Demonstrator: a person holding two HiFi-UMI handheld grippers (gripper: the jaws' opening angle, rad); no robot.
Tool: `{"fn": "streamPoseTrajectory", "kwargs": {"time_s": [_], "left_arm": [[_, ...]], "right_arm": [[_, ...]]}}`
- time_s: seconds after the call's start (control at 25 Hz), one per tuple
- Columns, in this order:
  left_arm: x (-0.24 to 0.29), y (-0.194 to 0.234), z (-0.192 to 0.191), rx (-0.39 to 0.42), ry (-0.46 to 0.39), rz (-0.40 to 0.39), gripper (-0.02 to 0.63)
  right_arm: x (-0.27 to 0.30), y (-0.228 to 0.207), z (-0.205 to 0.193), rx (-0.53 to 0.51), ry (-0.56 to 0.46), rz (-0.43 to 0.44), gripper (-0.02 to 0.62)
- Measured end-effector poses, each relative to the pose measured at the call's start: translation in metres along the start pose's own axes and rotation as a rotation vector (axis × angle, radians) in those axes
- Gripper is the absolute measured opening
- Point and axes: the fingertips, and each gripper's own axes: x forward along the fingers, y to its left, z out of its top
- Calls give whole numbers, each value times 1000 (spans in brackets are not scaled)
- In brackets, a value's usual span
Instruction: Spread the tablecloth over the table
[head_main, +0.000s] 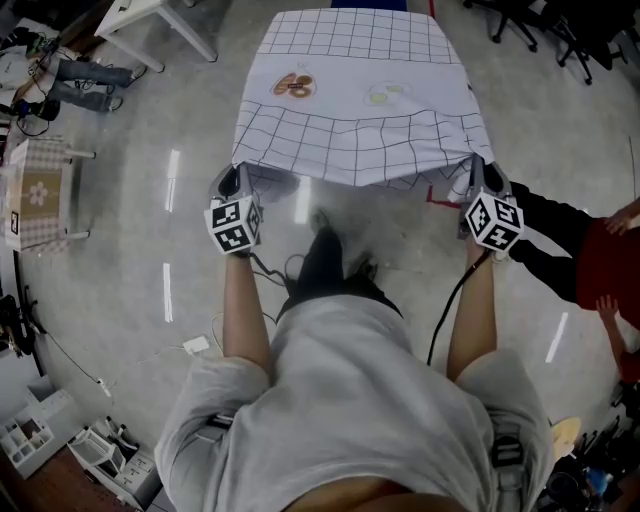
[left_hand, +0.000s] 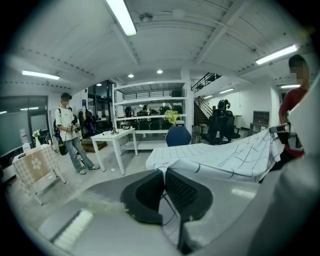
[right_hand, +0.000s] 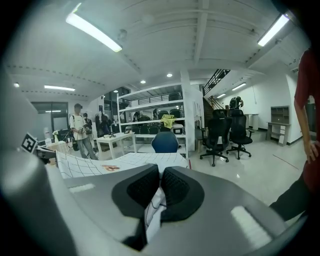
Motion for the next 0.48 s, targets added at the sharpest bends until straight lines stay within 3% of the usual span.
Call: {"fn": "streamPoseTrajectory", "kwargs": {"time_s": [0.2, 0.48], "left_arm": [[0, 2, -11, -48, 8, 15, 23], [1, 4, -14, -40, -12, 31, 23]], "right_arm": [[-5, -6, -16, 30, 16, -21, 11], [-6, -22, -29, 44, 12, -48, 11]]}}
